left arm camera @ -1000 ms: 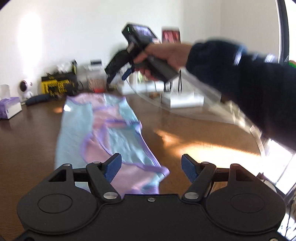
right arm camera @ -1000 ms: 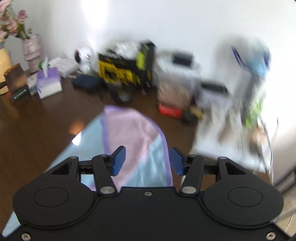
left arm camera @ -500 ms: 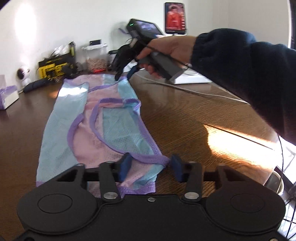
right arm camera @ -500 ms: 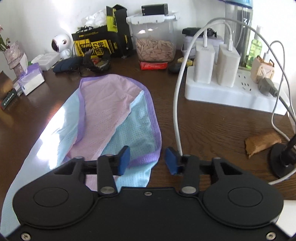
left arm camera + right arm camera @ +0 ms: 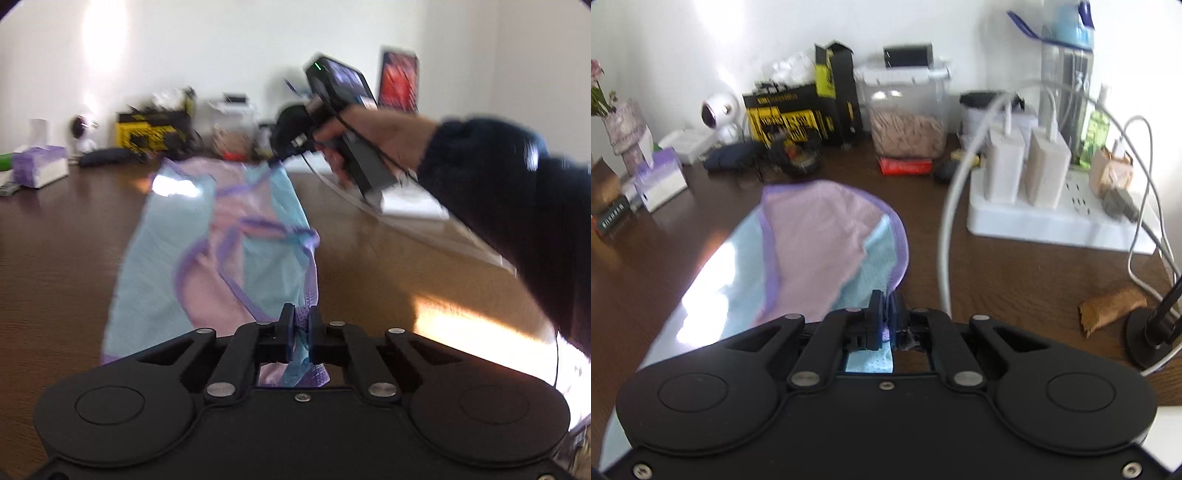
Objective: Fold clothes
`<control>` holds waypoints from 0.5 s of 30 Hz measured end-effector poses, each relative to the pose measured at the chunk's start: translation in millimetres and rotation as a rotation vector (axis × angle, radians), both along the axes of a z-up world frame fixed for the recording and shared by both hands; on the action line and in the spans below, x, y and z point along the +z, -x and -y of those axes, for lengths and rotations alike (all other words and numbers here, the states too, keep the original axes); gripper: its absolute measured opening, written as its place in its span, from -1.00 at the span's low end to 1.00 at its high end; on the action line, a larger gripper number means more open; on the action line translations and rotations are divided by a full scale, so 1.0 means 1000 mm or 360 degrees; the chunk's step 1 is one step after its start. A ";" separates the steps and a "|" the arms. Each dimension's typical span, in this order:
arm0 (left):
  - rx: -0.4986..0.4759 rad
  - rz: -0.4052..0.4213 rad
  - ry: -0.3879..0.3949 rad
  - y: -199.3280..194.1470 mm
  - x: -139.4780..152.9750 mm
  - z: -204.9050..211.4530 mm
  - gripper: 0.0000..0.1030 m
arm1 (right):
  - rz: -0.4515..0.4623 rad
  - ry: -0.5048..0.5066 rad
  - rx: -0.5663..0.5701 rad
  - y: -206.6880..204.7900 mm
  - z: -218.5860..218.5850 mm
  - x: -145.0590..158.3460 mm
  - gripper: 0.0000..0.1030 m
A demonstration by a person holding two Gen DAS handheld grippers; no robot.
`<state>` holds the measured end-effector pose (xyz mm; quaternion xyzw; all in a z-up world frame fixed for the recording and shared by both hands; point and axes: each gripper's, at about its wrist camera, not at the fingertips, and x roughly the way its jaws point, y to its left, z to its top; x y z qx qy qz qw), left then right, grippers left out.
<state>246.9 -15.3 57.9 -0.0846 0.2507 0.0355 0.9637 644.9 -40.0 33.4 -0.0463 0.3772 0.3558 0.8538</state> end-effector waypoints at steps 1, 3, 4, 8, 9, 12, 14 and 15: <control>0.0038 0.0012 0.0016 0.003 0.002 -0.004 -0.88 | 0.0009 -0.0012 0.0004 0.000 -0.004 0.005 -0.89; 0.0186 0.0007 0.0108 0.009 0.004 -0.017 -0.88 | 0.0021 -0.0009 0.0022 0.002 -0.020 0.012 -0.89; 0.0269 -0.0004 0.0174 0.013 0.004 -0.025 -0.88 | 0.0026 -0.0004 0.0033 0.002 -0.029 0.015 -0.89; 0.0496 -0.0016 0.0333 0.026 -0.005 -0.044 -0.89 | 0.0036 0.0040 0.0078 0.003 -0.068 0.022 -0.89; 0.0526 -0.0039 0.0372 0.028 -0.009 -0.049 -0.88 | 0.0033 0.0079 0.0096 0.004 -0.083 0.018 -0.90; 0.0551 -0.0073 0.0439 0.031 -0.015 -0.058 -0.88 | 0.0031 0.0192 0.0150 0.007 -0.117 0.002 -0.89; 0.0557 -0.0055 0.0459 0.032 -0.016 -0.061 -0.88 | 0.0039 0.0237 0.0160 0.012 -0.130 -0.005 -0.89; 0.0546 -0.0044 0.0456 0.032 -0.017 -0.061 -0.87 | 0.0046 0.0266 0.0165 0.014 -0.136 -0.010 -0.88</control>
